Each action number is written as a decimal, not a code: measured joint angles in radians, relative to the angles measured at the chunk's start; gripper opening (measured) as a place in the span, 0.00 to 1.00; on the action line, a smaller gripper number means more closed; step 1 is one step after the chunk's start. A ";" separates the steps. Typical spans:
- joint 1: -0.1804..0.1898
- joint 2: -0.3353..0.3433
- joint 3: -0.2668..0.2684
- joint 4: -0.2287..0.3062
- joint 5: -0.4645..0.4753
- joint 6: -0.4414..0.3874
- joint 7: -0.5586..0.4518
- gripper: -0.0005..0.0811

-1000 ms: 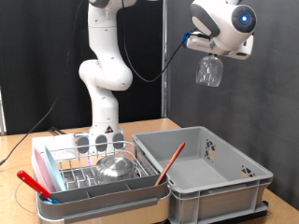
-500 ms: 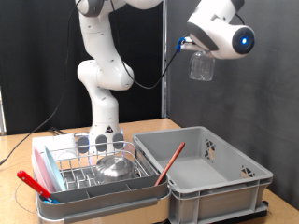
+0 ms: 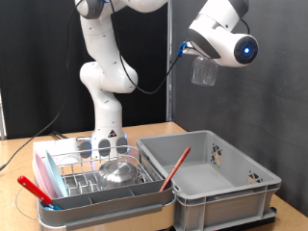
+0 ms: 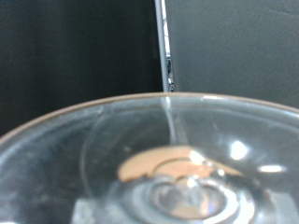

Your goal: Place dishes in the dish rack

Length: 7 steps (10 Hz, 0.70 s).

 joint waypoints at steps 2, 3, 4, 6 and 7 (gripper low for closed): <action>-0.016 0.000 0.012 0.004 -0.047 -0.082 -0.026 0.14; -0.070 -0.013 0.044 0.002 -0.070 -0.133 -0.049 0.14; -0.153 -0.040 0.089 -0.002 -0.085 -0.181 -0.068 0.14; -0.319 -0.081 0.175 -0.008 -0.132 -0.262 -0.103 0.14; -0.379 -0.078 0.207 -0.008 -0.171 -0.291 -0.126 0.14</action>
